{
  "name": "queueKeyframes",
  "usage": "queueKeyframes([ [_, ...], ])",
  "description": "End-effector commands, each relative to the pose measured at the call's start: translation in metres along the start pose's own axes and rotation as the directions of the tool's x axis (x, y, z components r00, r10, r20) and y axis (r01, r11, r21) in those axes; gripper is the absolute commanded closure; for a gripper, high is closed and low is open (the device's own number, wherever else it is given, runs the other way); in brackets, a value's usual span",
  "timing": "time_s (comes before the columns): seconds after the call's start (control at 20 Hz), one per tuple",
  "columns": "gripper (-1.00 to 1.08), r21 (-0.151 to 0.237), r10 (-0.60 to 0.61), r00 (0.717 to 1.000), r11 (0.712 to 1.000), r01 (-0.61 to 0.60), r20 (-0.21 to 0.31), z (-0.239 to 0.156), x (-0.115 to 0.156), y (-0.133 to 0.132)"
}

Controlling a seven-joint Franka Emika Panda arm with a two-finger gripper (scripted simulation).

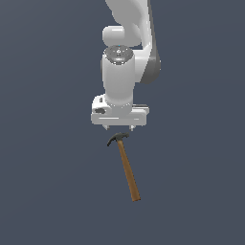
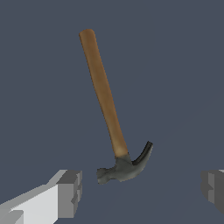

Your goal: Pick up the object and move it to a goal position.

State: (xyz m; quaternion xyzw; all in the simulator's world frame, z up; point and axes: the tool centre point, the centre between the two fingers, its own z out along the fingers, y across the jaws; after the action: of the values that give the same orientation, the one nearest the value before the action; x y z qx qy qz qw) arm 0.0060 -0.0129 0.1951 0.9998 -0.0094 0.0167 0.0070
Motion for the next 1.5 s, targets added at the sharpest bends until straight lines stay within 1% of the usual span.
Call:
queueKeyframes([
  [0.0,-0.92,0.0,0.0,1.0,1.0,0.0,0.0,0.0,0.0,0.0],
  [0.45,-0.92,-0.007,-0.05,0.999,0.999,0.05,-0.009,-0.003,0.001,-0.007],
  [0.85,-0.92,-0.007,-0.056,0.998,0.998,0.056,-0.007,0.001,0.005,-0.007],
  [1.15,-0.92,-0.006,-0.07,0.998,0.998,0.07,-0.001,0.019,0.017,-0.007],
  [1.45,-0.92,-0.001,-0.093,0.996,0.996,0.093,0.01,0.052,0.037,-0.008],
])
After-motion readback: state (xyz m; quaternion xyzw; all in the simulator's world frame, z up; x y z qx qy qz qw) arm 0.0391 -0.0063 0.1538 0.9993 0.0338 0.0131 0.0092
